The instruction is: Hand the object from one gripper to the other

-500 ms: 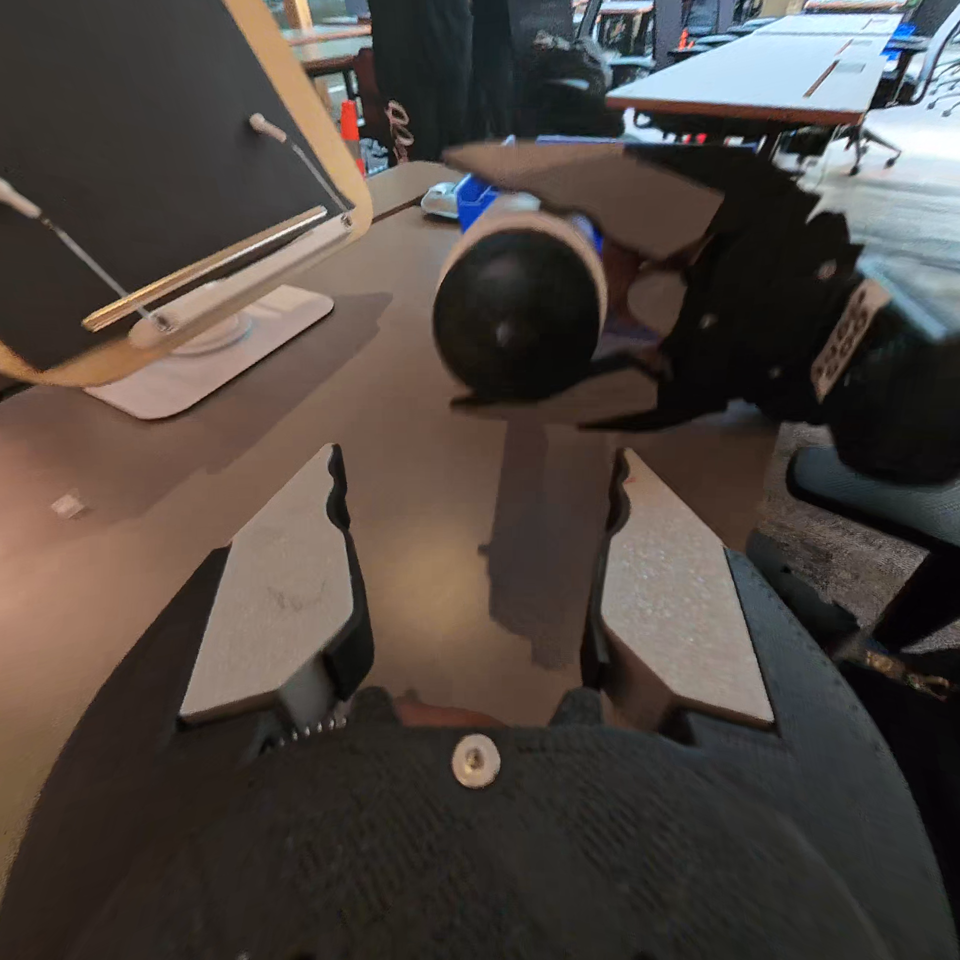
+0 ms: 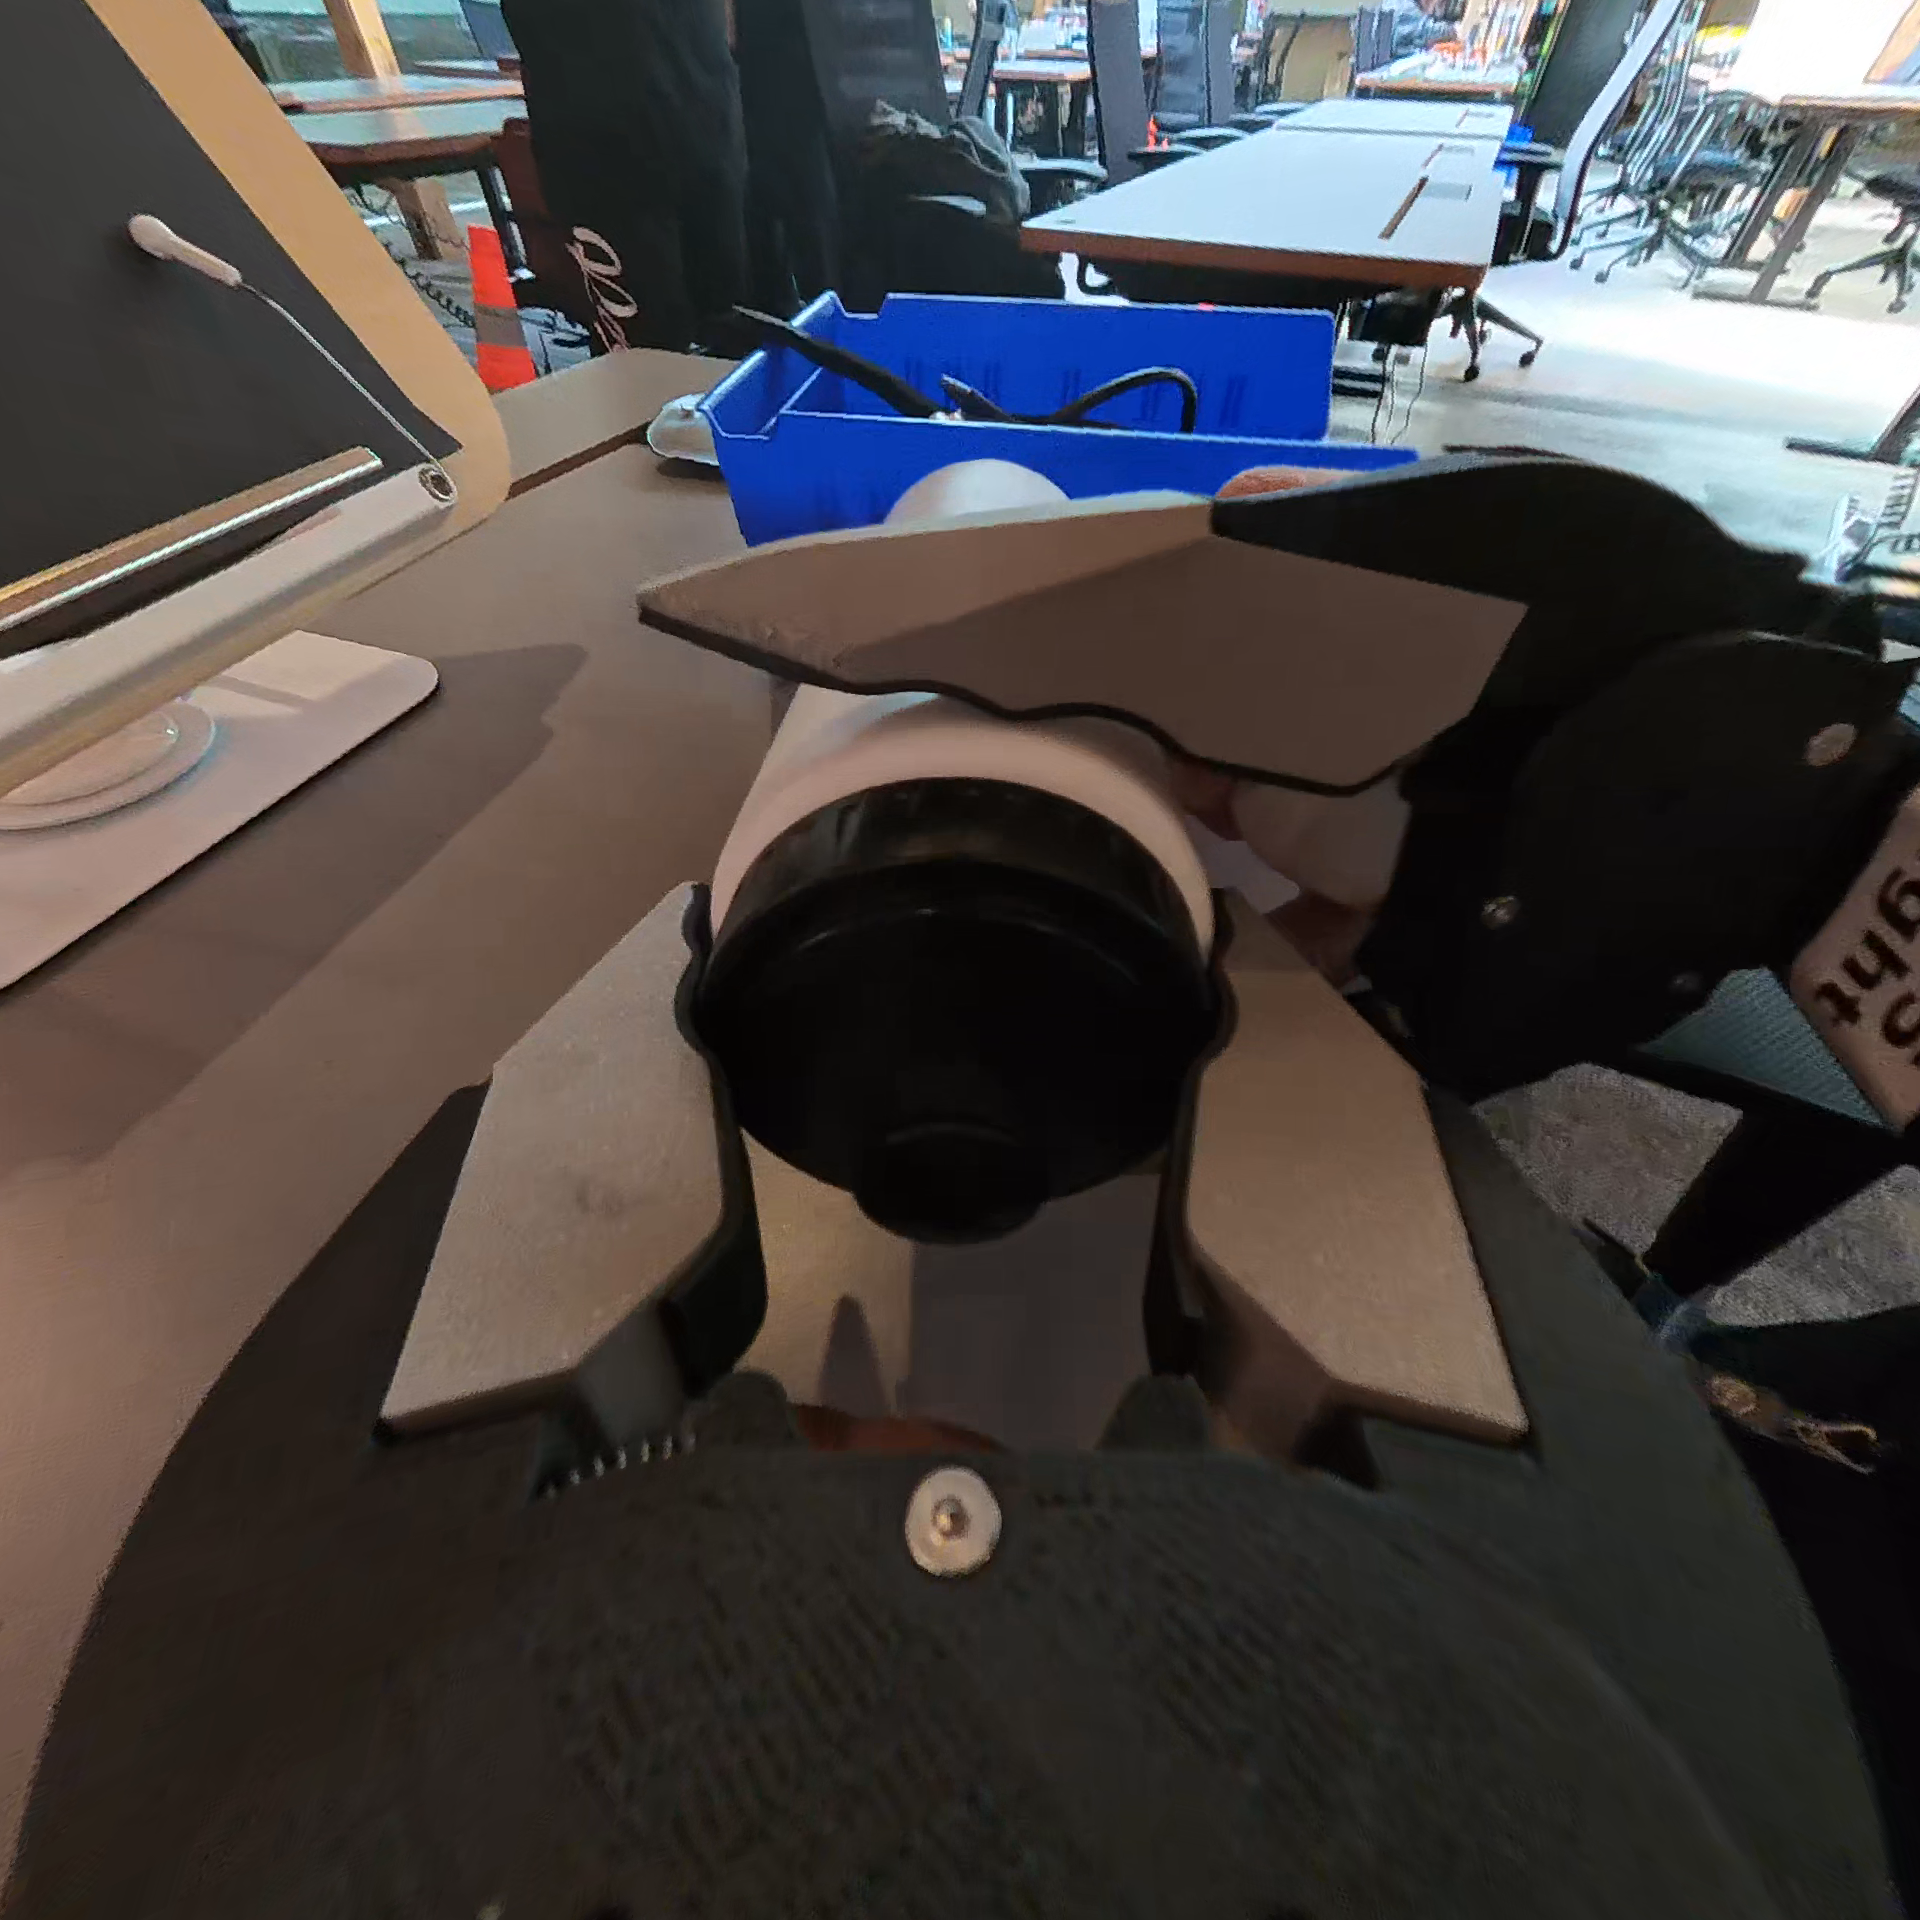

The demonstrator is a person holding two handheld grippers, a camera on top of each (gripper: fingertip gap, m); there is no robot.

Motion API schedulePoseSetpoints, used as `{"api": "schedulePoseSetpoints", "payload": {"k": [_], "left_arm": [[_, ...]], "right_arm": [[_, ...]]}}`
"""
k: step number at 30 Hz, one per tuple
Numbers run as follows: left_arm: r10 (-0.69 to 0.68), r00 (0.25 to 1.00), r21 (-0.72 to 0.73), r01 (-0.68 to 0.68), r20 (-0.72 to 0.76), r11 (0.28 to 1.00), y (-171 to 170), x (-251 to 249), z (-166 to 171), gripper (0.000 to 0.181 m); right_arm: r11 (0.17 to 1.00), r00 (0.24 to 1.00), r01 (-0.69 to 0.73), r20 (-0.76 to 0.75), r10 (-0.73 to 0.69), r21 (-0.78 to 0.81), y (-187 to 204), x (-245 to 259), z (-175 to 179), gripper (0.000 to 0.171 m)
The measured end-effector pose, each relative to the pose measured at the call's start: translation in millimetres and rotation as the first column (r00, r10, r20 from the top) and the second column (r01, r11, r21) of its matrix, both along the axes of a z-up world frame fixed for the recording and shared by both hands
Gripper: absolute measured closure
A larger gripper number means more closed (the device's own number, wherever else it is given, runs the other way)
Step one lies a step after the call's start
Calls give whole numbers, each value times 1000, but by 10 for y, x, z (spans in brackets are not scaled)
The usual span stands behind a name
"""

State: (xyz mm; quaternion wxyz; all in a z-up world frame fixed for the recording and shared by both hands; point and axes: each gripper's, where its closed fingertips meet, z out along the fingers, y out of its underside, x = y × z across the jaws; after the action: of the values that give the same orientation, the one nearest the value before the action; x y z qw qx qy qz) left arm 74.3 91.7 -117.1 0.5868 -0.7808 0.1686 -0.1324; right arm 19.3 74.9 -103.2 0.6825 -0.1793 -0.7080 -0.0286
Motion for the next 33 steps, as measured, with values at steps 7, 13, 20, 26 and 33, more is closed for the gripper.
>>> {"api": "schedulePoseSetpoints", "payload": {"k": [7, 13, 20, 26, 33], "left_arm": [[-36, 998, -101, 29, -60, 994, -15, -178, 87, 90], [-101, 994, -152, 107, 44, 983, -169, -135, 290, 91], [-123, 988, -173, 138, 97, 975, -130, -23, 124, 90], [-156, 972, -82, 172, 174, 982, 51, 138, 410, 91], [-211, 965, 101, 197, 157, 975, -137, 146, 1001, 102]], "right_arm": [[998, 1000, 7, 11, -6, -62, 161, 135, -48, 82], [978, 980, 194, 59, -190, -77, 722, 352, -190, 68], [977, 978, 207, -12, -207, 50, 697, 407, -113, 71], [959, 959, 283, 11, -283, 8, 888, 577, 46, 73], [774, 860, 469, 18, -511, -426, 1948, 1328, 730, 73]]}}
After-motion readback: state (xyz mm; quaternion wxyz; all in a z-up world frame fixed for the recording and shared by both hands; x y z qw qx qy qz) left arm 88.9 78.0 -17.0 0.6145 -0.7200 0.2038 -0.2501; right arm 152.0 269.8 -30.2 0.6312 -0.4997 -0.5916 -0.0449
